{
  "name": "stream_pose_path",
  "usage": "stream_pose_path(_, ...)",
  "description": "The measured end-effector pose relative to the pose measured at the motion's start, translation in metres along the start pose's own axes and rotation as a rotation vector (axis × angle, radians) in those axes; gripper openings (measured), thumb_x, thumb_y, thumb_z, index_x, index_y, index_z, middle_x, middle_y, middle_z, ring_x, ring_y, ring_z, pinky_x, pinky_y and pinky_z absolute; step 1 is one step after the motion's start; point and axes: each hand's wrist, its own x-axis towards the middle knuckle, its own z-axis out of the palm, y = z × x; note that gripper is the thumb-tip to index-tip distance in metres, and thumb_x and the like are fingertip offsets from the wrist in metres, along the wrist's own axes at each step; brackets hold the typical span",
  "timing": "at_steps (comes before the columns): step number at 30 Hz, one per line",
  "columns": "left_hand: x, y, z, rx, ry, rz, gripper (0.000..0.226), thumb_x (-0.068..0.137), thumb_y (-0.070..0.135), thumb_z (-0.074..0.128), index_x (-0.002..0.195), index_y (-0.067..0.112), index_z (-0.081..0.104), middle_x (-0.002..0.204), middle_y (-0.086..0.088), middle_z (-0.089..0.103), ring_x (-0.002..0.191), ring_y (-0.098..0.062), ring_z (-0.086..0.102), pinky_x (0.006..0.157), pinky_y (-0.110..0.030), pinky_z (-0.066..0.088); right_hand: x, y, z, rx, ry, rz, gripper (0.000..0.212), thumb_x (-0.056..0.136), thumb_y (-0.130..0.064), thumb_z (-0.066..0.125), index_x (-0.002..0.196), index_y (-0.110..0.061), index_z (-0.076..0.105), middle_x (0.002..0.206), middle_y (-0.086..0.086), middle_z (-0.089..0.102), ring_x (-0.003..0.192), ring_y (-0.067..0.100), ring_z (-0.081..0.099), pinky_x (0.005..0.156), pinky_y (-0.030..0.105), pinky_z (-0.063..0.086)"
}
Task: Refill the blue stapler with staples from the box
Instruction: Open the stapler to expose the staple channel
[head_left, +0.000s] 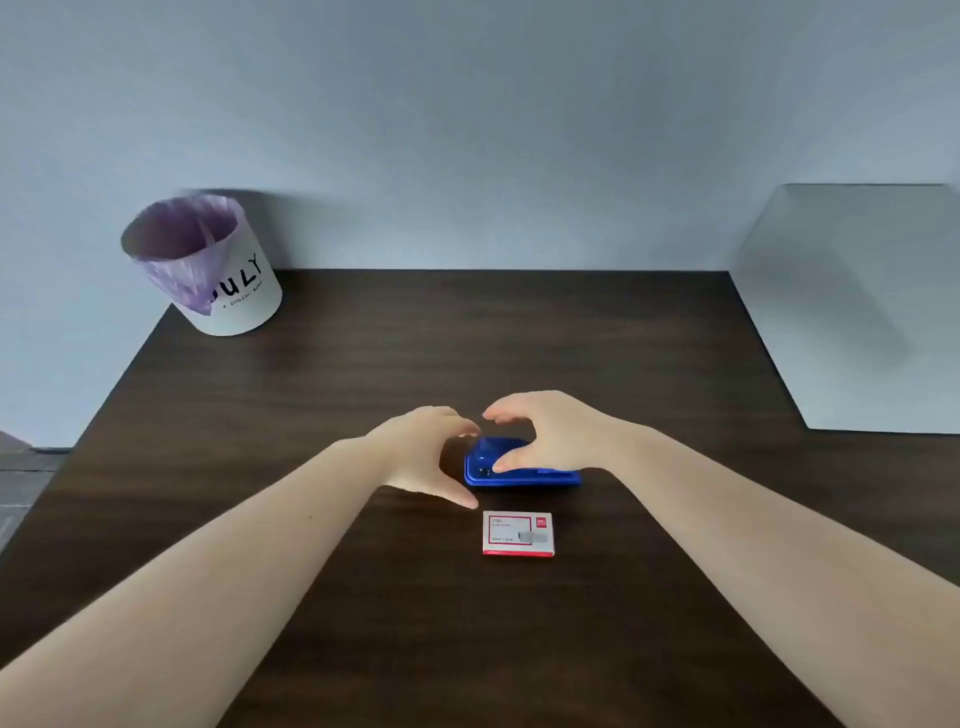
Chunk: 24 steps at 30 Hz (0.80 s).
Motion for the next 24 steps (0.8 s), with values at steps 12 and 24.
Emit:
stream_pose_path(12,0.030,-0.024,0.047,-0.283,0.320,0.078,0.033,0.069,0.043,0.077,0.098,0.031,0.066,0.108,0.009,0.052,0.100,-0.009,0.049,0.087,-0.023,0.040,0.030,0.023,0.045,-0.234,0.281,-0.297,0.025,0.084,-0.027,0.063,0.108,-0.018,0.063,0.102,-0.002,0.064,0.091,0.014,0.056,0.082,0.028,0.047)
stream_pose_path(24,0.005,-0.008,0.084,-0.213,0.594,-0.009,0.027,0.076,0.040,0.069,0.101,0.032,0.061,0.105,0.006,0.051,0.098,-0.018,0.056,0.099,-0.043,0.043,-0.020,0.015,0.049,-0.026,0.645,-0.337,0.022,0.085,-0.023,0.065,0.104,-0.013,0.062,0.095,-0.003,0.063,0.084,0.015,0.057,0.070,0.018,0.042)
